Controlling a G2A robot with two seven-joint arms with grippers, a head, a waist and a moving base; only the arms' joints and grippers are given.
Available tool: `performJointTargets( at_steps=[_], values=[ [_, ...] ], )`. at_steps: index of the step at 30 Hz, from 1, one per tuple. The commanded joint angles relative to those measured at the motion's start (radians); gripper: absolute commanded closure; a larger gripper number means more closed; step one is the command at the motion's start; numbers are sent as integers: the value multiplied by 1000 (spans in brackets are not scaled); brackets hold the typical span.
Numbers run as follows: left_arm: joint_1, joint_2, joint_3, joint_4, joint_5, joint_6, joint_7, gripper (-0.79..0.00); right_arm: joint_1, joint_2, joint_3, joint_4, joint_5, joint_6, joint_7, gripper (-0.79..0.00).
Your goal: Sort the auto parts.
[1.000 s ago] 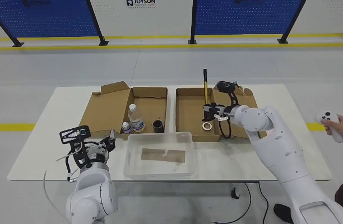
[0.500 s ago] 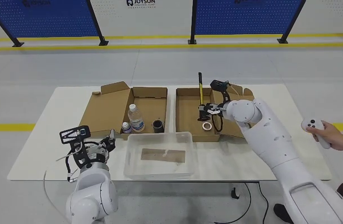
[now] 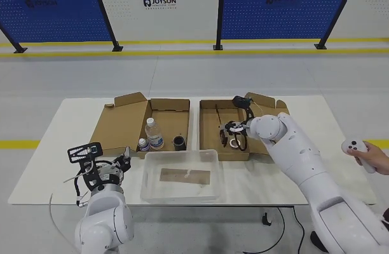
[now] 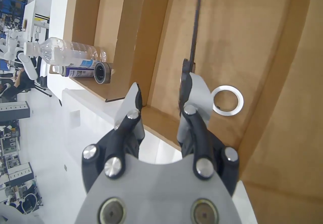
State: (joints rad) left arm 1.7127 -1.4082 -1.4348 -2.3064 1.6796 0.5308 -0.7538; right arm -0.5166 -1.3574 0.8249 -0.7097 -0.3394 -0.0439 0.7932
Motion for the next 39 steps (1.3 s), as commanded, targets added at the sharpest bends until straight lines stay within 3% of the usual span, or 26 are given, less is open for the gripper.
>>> performJointTargets(
  at_steps=[1, 6, 7, 8, 9, 16, 22, 33, 39],
  values=[
    [0, 0, 0, 0, 0, 0, 0, -785, 5, -5, -2, 14, 4, -10, -5, -311],
    [0, 0, 0, 0, 0, 0, 0, -785, 14, -11, 0, 29, 3, -41, -22, -357],
    [0, 0, 0, 0, 0, 0, 0, -785, 13, -10, 3, 27, 3, -51, -29, -440],
    [0, 0, 0, 0, 0, 0, 0, -785, 11, -9, 8, 25, 5, -60, -38, -643],
    [0, 0, 0, 0, 0, 0, 0, -785, 9, -7, 14, 19, 3, -71, -48, -785],
    [0, 0, 0, 0, 0, 0, 0, -785, -59, 24, 91, -44, 15, -208, -175, -785],
    [0, 0, 0, 0, 0, 0, 0, -785, -147, 60, 161, -187, -37, -257, -264, -785],
    [0, 0, 0, 0, 0, 0, 0, -785, -461, 140, 328, -690, -266, -165, -313, -785],
    [0, 0, 0, 0, 0, 0, 0, -785, -678, 171, 445, -908, -263, -156, -308, -785]
  ],
)
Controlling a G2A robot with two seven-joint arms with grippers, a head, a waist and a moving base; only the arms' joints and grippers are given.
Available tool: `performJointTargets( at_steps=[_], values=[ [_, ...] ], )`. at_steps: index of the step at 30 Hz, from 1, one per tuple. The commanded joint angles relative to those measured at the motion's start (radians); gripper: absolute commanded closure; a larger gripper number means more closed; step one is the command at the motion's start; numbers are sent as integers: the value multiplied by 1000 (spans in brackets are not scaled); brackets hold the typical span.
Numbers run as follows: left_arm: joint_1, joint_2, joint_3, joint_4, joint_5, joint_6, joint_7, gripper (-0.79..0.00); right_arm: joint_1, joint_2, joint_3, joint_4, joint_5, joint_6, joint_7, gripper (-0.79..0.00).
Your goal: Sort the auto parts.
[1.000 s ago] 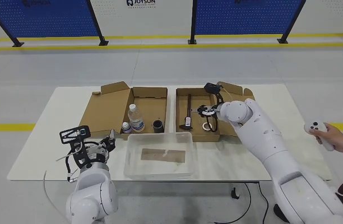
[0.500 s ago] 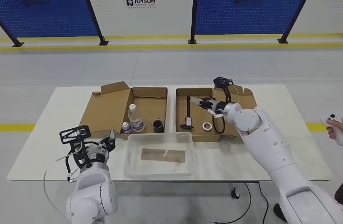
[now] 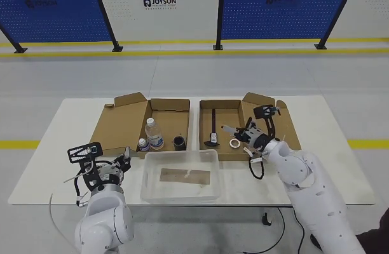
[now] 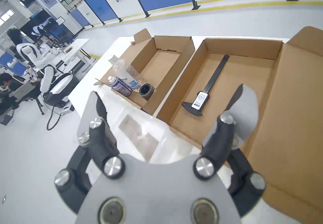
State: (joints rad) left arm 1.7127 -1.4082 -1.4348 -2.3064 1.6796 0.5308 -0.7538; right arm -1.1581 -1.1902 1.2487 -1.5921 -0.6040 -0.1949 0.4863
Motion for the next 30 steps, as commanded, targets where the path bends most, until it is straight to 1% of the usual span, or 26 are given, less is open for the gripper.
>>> performJointTargets(
  at_steps=[1, 6, 14, 30],
  values=[
    [0, 0, 0, 0, 0, 0, 0, -785, -64, 8, 38, -46, 5, -8, -3, -785],
    [0, 0, 0, 0, 0, 0, 0, -785, -182, 23, 119, -133, 27, -33, -10, -785],
    [0, 0, 0, 0, 0, 0, 0, -785, -318, 45, 258, -225, 47, -59, 13, -785],
    [0, 0, 0, 0, 0, 0, 0, -785, -318, 45, 257, -225, 47, -59, 13, -785]
  ],
)
